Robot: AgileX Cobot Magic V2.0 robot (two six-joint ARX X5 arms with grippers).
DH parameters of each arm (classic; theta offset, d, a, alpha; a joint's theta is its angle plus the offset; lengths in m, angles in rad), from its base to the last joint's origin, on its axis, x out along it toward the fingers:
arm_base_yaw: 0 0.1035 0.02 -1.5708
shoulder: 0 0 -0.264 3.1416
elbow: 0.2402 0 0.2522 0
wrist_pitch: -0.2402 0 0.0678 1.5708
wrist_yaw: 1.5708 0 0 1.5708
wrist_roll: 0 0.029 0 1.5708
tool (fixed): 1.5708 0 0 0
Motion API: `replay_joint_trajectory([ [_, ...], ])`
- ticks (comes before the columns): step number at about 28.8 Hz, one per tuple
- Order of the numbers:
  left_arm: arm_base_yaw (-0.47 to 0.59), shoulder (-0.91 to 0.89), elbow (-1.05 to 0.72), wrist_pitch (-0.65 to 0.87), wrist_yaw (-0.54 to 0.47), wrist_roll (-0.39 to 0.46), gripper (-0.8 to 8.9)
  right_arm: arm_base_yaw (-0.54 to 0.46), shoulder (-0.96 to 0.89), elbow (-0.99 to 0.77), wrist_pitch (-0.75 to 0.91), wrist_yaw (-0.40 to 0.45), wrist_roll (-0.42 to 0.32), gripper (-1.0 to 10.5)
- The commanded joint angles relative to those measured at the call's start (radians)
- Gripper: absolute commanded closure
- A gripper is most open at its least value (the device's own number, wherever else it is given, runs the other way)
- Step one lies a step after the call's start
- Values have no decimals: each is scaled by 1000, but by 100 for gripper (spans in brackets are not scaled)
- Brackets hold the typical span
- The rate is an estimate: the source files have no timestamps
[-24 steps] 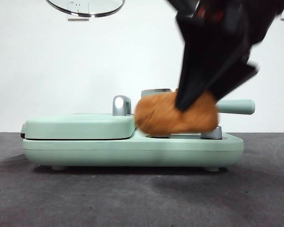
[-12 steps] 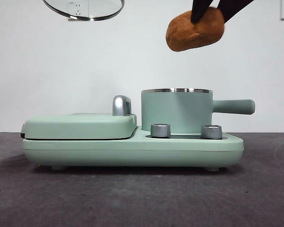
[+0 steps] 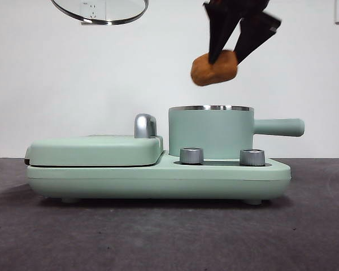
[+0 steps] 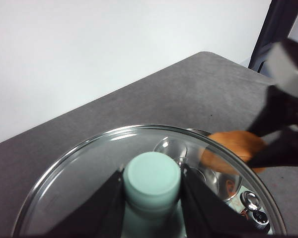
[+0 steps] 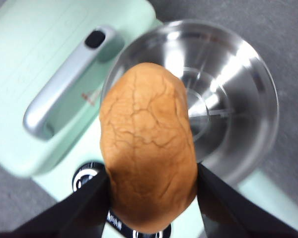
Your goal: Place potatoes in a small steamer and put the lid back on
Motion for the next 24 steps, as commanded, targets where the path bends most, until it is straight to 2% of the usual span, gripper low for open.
replay_joint_trajectory([
  [1,-4,-5,24,28,5,-4,801,-8,74,64,5,-9,-8,749],
  [22,-4,-5,24,35,5,-3,801,-34,274,95,66,2,-16,748],
  [24,-4,-5,24,35,5,-3,801,-32,274,95,72,2,-16,709],
])
